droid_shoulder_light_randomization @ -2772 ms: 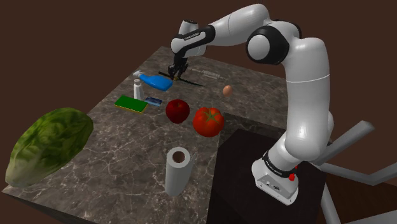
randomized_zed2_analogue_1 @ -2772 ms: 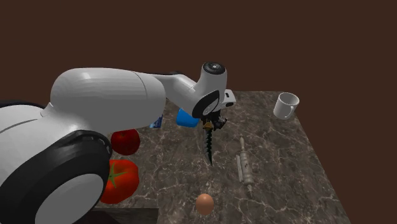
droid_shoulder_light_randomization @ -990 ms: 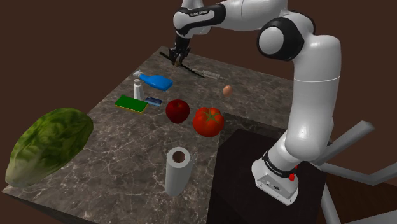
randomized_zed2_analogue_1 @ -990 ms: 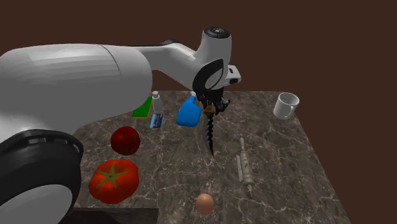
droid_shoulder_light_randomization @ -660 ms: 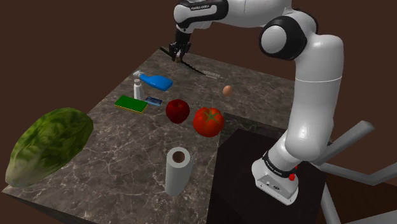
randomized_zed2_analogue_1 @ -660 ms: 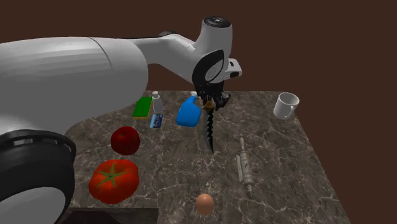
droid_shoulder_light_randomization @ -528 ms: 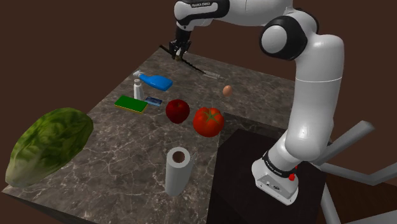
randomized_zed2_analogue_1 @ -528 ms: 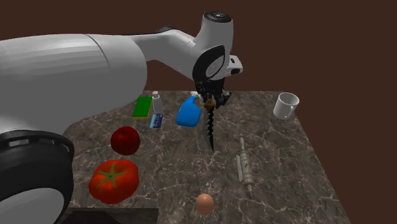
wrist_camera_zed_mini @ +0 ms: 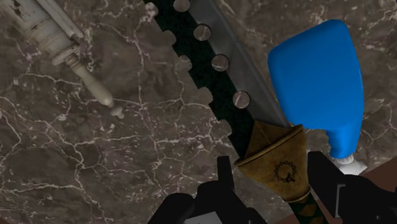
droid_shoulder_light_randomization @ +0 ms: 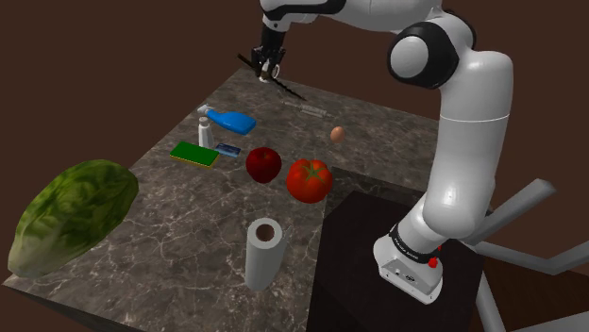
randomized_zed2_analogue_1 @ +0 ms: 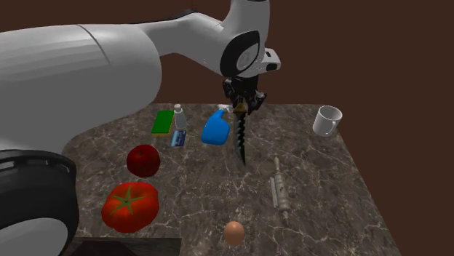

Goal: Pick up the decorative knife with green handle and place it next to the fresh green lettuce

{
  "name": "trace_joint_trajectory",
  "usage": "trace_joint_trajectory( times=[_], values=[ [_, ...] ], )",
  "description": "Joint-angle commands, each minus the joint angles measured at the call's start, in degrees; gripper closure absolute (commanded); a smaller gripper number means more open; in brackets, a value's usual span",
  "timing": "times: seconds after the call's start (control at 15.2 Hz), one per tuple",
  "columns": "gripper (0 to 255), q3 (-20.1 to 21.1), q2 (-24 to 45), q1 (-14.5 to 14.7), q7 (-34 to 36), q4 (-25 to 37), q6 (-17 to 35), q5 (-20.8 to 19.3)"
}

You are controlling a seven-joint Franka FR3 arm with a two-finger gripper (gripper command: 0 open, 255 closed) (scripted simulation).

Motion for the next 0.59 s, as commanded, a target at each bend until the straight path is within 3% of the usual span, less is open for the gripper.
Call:
trace_joint_trajectory(
  times=[0.0,0.4,0.53],
  values=[
    [255,-0.02,-0.06,-0.02,0.15,1.31,-1.39,-0.07],
    [255,-0.07,0.16,-0.19,0.57,5.94,-5.78,-0.19],
    [255,0.18,-4.19,1.54,2.17,-0.73,-3.30,-0.84]
  ],
)
